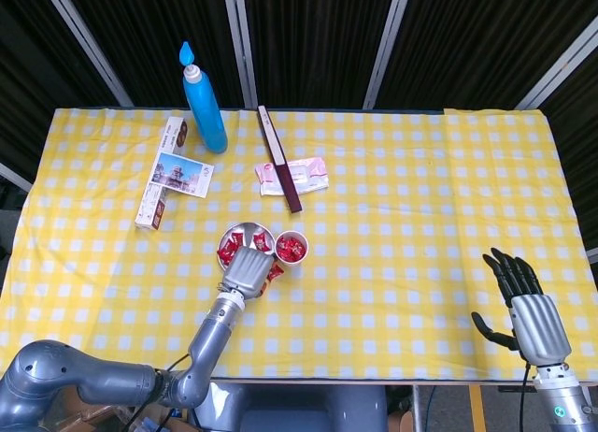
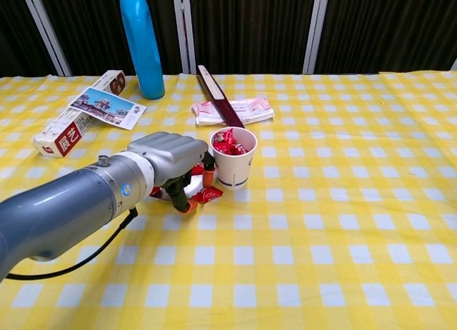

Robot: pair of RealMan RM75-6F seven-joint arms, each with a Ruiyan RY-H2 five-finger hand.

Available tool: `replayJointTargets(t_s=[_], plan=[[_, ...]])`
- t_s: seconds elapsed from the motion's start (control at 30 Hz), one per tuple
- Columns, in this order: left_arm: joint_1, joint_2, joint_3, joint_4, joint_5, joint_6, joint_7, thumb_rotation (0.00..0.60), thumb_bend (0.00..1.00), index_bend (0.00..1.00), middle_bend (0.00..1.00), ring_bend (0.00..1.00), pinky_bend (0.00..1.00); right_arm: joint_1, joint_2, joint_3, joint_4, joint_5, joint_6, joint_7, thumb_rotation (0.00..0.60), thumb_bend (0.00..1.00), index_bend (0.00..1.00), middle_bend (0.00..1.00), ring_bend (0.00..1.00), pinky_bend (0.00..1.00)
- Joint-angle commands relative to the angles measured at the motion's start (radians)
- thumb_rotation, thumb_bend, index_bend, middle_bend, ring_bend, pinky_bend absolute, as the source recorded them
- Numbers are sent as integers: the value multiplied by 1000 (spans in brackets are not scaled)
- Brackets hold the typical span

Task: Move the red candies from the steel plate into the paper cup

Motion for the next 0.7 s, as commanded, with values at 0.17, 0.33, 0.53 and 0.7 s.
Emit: replayJointTargets(t_s=[0.17,0.33,0.53,0.7], plan=[[0,2,-5,-6,10,4,-2,600,366,405,966,987,1000,0,0,0,0,0,1,0,600,388,0,0,0,0],[0,6,-5,-17,18,6,-1,600,366,405,966,987,1000,0,0,-1,-1,-1,0,1,600,388,0,0,0,0],[-2,-4,-6,-10,10,2,3,600,367,406,966,987,1000,-1,0,0,-1,-2,3,2,600,388,0,0,0,0],[-2,-8,-4,0,4,3,10,600,367,412,966,987,1000,-2,1,0,-1,-2,5,4,600,387,0,0,0,0]])
